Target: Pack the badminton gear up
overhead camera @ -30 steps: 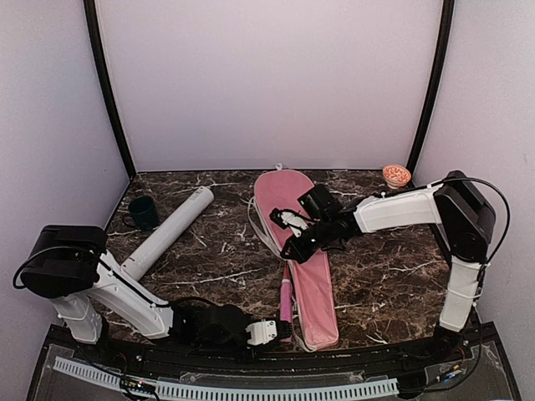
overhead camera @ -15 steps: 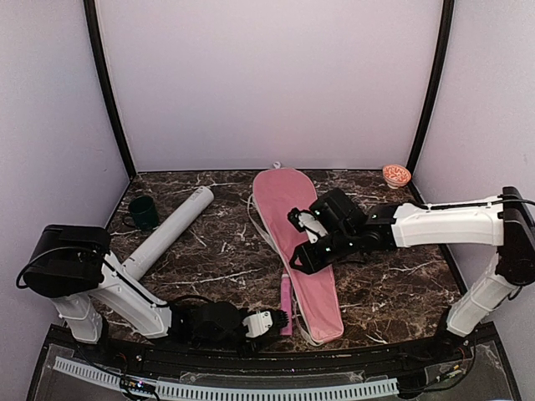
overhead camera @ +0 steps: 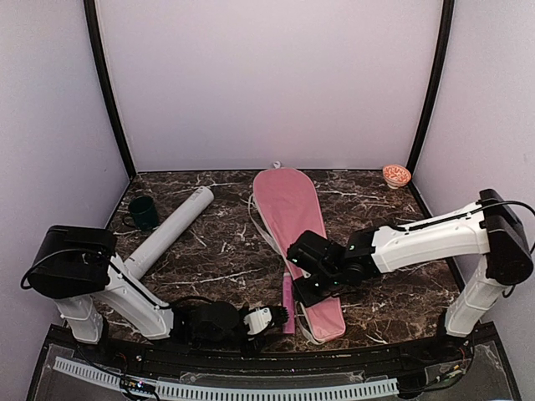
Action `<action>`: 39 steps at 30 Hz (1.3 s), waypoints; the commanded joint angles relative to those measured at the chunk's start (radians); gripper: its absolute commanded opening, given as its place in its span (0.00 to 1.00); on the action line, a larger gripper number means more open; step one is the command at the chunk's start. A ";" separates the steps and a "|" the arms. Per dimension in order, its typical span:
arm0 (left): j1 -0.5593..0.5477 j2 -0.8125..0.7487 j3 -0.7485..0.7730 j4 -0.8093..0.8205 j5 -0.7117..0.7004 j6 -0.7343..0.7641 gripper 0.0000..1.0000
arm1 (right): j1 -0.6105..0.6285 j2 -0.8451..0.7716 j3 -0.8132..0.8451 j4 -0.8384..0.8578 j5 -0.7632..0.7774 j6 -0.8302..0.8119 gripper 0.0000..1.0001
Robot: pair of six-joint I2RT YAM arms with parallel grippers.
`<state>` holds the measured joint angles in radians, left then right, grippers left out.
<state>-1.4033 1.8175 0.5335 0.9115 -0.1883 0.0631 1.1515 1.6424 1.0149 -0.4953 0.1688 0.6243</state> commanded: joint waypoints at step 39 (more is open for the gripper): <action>0.006 0.044 0.053 0.129 -0.021 0.033 0.18 | 0.080 -0.092 -0.081 0.090 -0.039 0.102 0.00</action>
<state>-1.4071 1.8851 0.5560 0.9970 -0.1696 0.0677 1.2167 1.5814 0.9550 -0.4610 0.2123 0.7166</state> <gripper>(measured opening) 0.182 0.007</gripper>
